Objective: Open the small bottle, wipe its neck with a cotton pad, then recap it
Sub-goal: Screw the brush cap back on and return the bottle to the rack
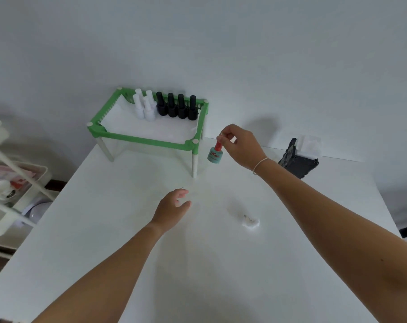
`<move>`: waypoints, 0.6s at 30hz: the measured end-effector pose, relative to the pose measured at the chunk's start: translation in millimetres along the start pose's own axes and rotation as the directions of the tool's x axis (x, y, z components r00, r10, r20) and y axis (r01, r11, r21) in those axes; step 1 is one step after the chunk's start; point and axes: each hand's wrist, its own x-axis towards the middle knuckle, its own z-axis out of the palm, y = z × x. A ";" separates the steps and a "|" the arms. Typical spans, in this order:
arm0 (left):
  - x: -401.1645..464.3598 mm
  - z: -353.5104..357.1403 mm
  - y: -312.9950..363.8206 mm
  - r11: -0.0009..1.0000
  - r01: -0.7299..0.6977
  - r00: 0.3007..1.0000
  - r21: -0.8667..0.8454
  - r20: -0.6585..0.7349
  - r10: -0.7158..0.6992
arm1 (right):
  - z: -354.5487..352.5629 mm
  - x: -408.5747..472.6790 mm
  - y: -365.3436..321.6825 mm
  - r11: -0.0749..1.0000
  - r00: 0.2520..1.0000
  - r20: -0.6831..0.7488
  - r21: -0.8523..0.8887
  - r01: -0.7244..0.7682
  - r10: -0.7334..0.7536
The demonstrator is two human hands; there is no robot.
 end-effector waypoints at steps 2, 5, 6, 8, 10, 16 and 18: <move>-1.0 -4.7 -13.3 0.991 -0.054 0.998 0.126 -0.023 0.057 | 7.9 17.5 -10.2 1.000 1.000 -0.001 0.007 0.026 -0.026; -2.7 -8.2 -30.5 0.957 -0.114 0.992 0.267 -0.029 0.126 | 20.0 43.2 -25.7 0.997 0.998 0.003 0.042 0.068 -0.068; -3.2 -8.6 -36.1 0.945 -0.127 0.990 0.301 -0.026 0.141 | 23.9 50.9 -30.2 0.995 0.996 0.009 0.047 0.084 -0.085; -2.9 -9.0 -45.7 0.922 -0.153 0.985 0.356 -0.017 0.170 | 32.0 65.6 -38.4 0.993 0.994 0.020 0.049 0.110 -0.111; -0.8 -8.3 -53.8 0.897 -0.179 0.980 0.404 -0.007 0.198 | 41.5 78.9 -43.4 0.992 0.992 0.035 0.044 0.120 -0.121; 3.2 -3.5 -73.4 0.821 -0.245 0.961 0.516 0.016 0.276 | 73.9 106.0 -43.1 0.989 0.983 0.125 -0.045 0.142 -0.136; 3.2 -2.7 -76.0 0.806 -0.247 0.958 0.538 0.013 0.285 | 83.2 112.9 -40.5 0.986 0.979 0.151 -0.074 0.150 -0.138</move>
